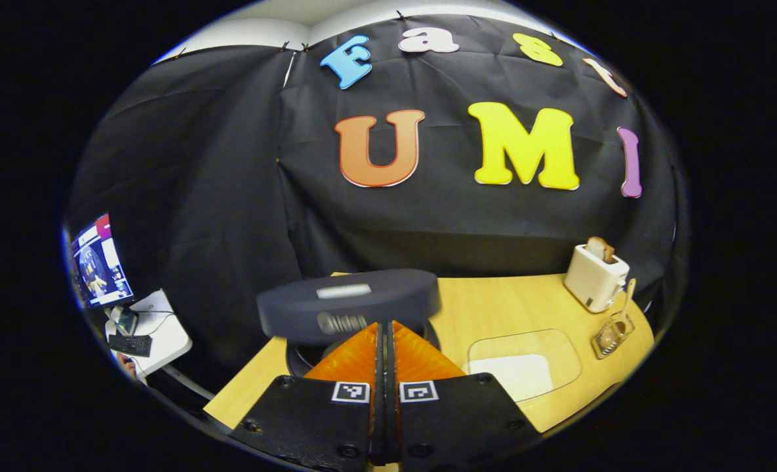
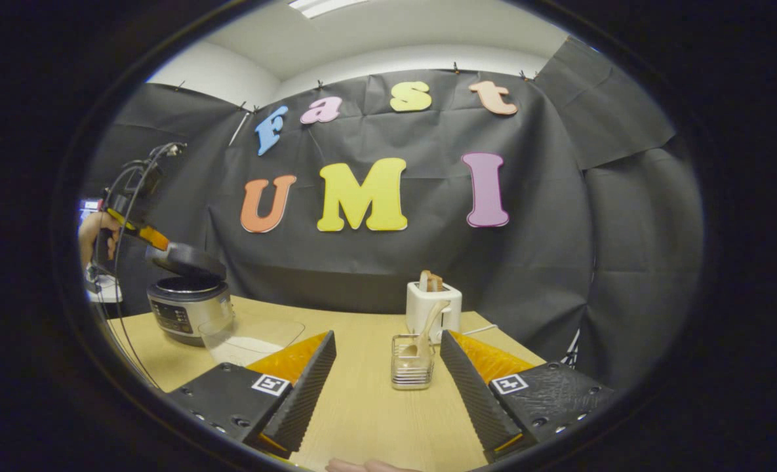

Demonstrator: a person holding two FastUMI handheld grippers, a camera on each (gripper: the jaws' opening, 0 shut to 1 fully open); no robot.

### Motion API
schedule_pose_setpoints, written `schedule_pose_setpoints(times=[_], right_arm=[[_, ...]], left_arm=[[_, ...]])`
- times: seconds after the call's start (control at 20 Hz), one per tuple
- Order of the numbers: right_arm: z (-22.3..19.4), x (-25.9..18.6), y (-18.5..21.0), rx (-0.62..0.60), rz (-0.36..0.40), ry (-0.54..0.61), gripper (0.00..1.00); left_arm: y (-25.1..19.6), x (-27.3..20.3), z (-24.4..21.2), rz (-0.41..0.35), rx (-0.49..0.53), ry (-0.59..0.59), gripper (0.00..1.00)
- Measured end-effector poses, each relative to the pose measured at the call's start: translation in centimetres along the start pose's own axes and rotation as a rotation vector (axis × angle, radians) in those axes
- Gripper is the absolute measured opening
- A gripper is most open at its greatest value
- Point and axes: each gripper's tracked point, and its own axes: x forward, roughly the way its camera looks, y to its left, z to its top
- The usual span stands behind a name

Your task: Close the left gripper, press the button to open the rice cooker; take a wooden spoon from the chopstick holder with the right hand, scoop a spoonful of rice and pour it into the rice cooker, then put the wooden spoon back into the chopstick holder.

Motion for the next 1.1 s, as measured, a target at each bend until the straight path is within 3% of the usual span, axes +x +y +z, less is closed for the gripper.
schedule_pose_setpoints(times=[0.45, 0.5, 0.55, 0.65, 0.7, 0.75, 0.85, 0.9, 0.95, 1.0, 1.1], right_arm=[[-1.3, 0.0, -1.5, 0.003, -0.034, 0.031, 0.95], [-1.3, 0.0, -1.8, 0.004, -0.04, 0.032, 0.95], [-1.2, 0.0, -2.2, 0.005, -0.048, 0.032, 0.95], [-1.3, 0.0, -2.6, 0.009, -0.06, 0.03, 0.94], [-1.2, 0.1, -2.8, 0.012, -0.063, 0.029, 0.95], [-1.2, 0.1, -2.9, 0.013, -0.065, 0.028, 0.97], [-1.2, 0.2, -3.1, 0.008, -0.07, 0.027, 0.95], [-1.2, 0.3, -3.2, 0.006, -0.073, 0.027, 0.95], [-1.2, 0.4, -3.4, 0.004, -0.074, 0.028, 0.95], [-1.1, 0.6, -3.6, 0.004, -0.079, 0.026, 0.95], [-1.0, 1.1, -4.1, 0.001, -0.085, 0.025, 0.95]], left_arm=[[-2.3, -6.7, 0.5, -0.049, 0.012, -0.17, 0.07], [-2.8, -7.4, 0.2, -0.056, 0.017, -0.181, 0.19], [-3.3, -8.0, -0.1, -0.065, 0.027, -0.191, 0.23], [-3.7, -9.1, -0.9, -0.067, 0.044, -0.208, 0.46], [-4.1, -9.5, -1.3, -0.068, 0.042, -0.214, 0.53], [-4.5, -9.9, -1.7, -0.073, 0.043, -0.219, 0.53], [-4.9, -10.6, -2.5, -0.079, 0.063, -0.236, 0.77], [-4.9, -11.0, -2.8, -0.075, 0.073, -0.251, 0.83], [-5.0, -11.2, -3.1, -0.07, 0.075, -0.264, 0.82], [-5.1, -11.4, -3.6, -0.07, 0.069, -0.272, 0.95], [-5.2, -12.0, -4.4, -0.07, 0.049, -0.287, 0.99]])
